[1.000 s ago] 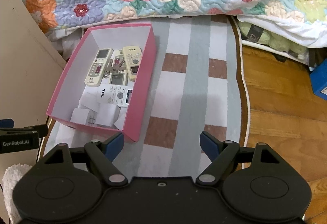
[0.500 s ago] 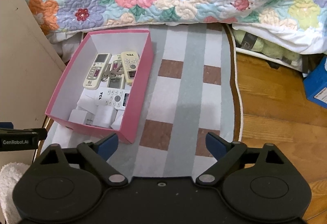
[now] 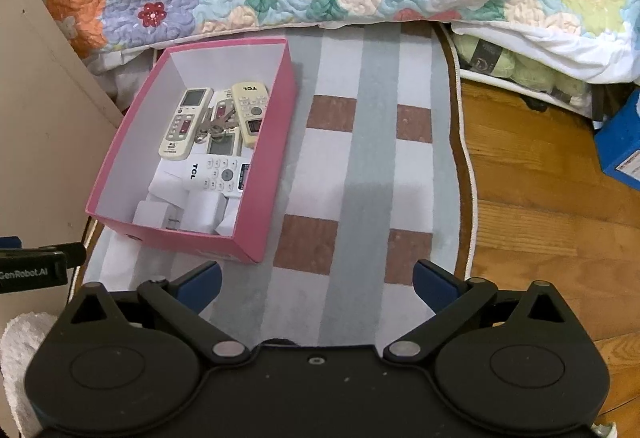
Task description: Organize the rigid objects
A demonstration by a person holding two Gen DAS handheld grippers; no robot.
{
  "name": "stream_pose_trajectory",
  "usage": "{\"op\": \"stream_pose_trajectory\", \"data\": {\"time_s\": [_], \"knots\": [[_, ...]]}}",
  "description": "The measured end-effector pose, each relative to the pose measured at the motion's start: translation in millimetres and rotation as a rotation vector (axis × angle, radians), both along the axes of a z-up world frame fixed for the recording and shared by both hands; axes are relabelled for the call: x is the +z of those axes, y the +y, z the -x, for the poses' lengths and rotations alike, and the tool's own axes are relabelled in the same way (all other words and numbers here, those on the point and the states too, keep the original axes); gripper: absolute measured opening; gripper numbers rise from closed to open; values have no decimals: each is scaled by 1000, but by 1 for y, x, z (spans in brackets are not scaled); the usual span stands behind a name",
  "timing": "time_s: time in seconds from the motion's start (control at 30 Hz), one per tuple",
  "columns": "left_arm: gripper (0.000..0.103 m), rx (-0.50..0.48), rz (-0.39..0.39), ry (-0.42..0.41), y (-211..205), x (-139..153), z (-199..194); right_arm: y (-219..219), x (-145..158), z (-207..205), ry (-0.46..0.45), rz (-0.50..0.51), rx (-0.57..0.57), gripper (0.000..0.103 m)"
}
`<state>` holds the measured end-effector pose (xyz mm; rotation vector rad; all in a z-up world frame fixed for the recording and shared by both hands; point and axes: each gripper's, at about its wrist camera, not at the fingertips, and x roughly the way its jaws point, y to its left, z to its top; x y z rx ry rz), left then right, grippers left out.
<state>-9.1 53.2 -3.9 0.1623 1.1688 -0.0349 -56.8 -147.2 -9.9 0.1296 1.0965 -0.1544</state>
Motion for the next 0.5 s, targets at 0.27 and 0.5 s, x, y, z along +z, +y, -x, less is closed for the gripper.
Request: {"op": "stream_pose_trajectory", "data": {"time_s": [0.27, 0.5], "knots": [[93, 3, -11, 12, -1, -6, -1, -3, -1, -1, 13, 2, -5, 103], [93, 4, -17, 20, -2, -10, -1, -8, -7, 0, 40, -15, -25, 103]]}}
